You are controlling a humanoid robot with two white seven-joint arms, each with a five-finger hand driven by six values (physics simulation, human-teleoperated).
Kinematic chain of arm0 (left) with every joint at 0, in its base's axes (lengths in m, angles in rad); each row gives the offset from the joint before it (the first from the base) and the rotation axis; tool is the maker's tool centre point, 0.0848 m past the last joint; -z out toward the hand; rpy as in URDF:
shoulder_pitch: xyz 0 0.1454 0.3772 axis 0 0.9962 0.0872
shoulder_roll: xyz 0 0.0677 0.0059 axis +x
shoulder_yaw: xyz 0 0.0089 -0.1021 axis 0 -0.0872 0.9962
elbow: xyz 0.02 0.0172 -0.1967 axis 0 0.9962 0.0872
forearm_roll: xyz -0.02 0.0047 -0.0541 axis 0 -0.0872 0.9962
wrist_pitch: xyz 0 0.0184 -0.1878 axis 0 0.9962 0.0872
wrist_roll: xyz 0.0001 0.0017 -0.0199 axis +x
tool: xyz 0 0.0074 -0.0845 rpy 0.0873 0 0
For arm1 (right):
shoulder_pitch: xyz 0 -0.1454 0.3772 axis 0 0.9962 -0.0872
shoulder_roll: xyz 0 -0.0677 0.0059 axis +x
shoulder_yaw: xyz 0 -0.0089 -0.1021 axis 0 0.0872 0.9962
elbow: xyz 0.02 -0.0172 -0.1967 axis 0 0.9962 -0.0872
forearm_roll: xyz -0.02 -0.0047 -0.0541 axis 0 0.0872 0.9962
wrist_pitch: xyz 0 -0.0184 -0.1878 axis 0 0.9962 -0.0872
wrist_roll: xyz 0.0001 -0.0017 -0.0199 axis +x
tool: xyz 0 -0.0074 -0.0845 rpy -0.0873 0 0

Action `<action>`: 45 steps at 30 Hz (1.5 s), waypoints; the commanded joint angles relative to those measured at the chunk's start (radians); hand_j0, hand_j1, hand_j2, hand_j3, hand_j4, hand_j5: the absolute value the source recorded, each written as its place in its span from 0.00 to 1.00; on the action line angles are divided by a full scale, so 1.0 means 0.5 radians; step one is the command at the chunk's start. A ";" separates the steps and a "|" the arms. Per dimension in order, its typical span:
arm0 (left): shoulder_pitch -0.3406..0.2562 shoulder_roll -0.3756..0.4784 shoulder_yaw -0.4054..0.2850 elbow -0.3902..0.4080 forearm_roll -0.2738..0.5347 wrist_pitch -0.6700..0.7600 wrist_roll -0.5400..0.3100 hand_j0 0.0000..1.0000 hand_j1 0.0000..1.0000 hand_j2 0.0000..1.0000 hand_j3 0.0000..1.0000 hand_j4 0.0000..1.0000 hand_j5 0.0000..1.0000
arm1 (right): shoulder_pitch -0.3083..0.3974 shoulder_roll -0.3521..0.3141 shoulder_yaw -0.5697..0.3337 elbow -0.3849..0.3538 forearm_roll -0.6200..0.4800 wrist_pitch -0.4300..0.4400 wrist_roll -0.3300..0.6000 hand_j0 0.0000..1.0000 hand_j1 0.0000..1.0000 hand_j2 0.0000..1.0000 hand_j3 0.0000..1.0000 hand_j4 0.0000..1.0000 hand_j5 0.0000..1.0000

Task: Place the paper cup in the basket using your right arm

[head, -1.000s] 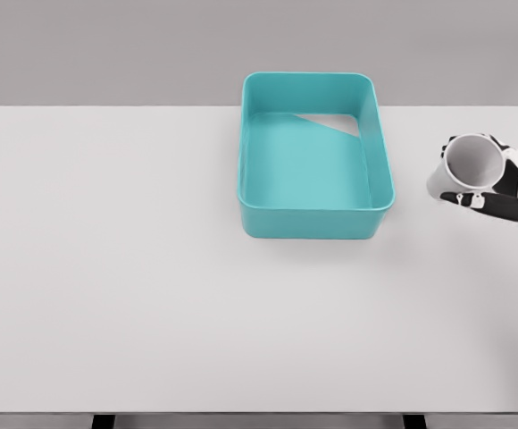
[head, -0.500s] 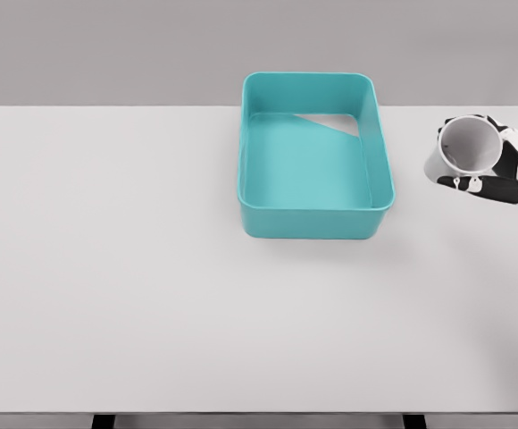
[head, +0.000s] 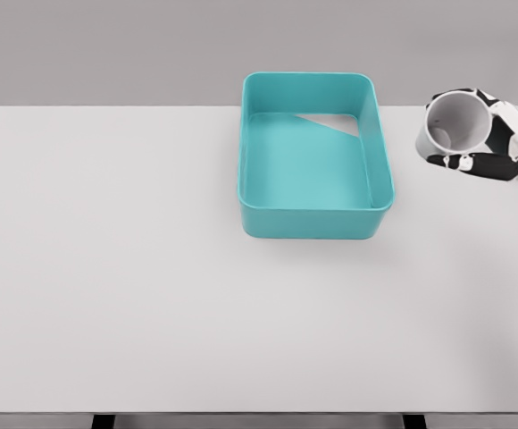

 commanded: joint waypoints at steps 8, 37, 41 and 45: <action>0.000 0.000 0.000 0.000 0.001 0.000 0.000 1.00 1.00 1.00 1.00 1.00 1.00 | -0.049 0.111 0.004 -0.037 0.173 0.001 0.000 0.64 0.64 0.64 0.64 0.64 0.64; 0.000 0.000 0.000 0.000 0.001 0.000 0.000 1.00 1.00 1.00 1.00 1.00 1.00 | -0.377 0.357 0.201 -0.113 0.747 0.136 0.000 0.63 0.63 0.63 0.63 0.63 0.63; 0.000 0.000 0.000 0.000 0.001 0.000 0.000 1.00 1.00 1.00 1.00 1.00 1.00 | -0.408 0.354 0.201 -0.113 0.783 0.149 0.000 0.63 0.63 0.63 0.63 0.63 0.63; 0.000 0.000 0.000 0.000 0.001 0.000 0.000 1.00 1.00 1.00 1.00 1.00 1.00 | -0.430 0.354 0.244 -0.113 0.869 0.149 0.000 0.63 0.63 0.63 0.63 0.63 0.63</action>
